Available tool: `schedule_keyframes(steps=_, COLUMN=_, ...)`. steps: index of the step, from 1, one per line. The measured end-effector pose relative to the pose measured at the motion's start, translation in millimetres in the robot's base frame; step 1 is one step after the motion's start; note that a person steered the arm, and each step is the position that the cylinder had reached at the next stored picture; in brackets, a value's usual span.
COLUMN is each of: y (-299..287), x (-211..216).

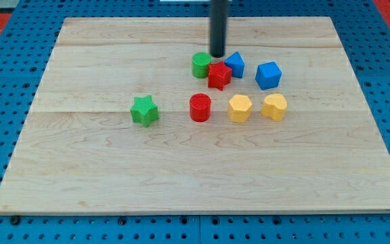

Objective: Slide the red star to the top left side of the red circle

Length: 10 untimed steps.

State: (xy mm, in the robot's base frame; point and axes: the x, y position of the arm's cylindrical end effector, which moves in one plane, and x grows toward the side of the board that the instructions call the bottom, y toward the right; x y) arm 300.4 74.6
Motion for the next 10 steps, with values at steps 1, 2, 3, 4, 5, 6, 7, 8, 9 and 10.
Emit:
schedule_keyframes(steps=1, y=64, x=0)
schedule_keyframes(steps=2, y=68, x=4)
schedule_keyframes(steps=3, y=72, x=11)
schedule_keyframes(steps=4, y=78, x=33)
schedule_keyframes(steps=5, y=58, x=48)
schedule_keyframes(steps=6, y=3, x=54)
schedule_keyframes(steps=7, y=-39, x=56)
schedule_keyframes(steps=8, y=-64, x=62)
schedule_keyframes(steps=9, y=-101, x=63)
schedule_keyframes(steps=10, y=-101, x=64)
